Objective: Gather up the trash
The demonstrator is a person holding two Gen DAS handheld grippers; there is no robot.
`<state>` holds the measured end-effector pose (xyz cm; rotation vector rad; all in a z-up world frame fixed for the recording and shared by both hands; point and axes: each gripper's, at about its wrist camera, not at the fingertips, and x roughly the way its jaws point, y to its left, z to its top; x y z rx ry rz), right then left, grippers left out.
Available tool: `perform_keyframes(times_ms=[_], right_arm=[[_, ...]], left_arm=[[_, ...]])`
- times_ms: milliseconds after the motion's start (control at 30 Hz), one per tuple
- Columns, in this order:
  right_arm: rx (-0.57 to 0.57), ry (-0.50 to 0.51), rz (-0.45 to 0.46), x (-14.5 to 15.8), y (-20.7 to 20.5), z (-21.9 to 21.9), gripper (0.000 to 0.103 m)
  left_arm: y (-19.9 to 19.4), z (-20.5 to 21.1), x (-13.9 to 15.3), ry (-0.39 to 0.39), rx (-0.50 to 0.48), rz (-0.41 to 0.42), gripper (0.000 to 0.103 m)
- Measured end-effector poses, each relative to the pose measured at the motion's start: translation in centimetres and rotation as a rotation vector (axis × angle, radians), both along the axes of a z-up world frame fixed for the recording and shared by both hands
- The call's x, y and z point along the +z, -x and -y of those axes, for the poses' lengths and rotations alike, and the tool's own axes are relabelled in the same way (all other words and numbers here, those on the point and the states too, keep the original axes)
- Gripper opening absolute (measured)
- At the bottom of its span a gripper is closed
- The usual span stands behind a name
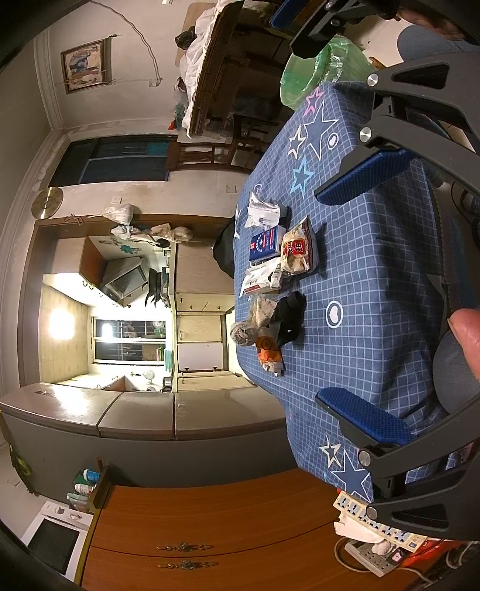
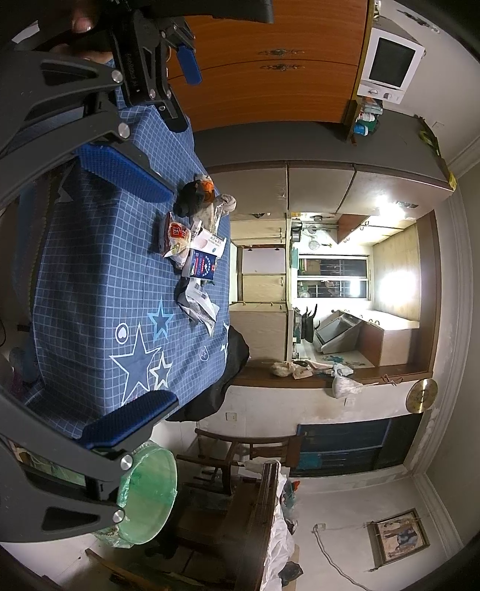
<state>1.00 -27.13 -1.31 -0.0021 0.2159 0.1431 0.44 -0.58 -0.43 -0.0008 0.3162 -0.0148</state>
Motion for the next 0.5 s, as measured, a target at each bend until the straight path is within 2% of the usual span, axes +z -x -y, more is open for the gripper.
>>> perform_keyframes(times_ms=[500], right_arm=[[0.006,0.008,-0.009,-0.31,-0.07,-0.57,0.098]], left_arm=[[0.03,-0.03,-0.05,-0.001,-0.001,-0.002,0.098]])
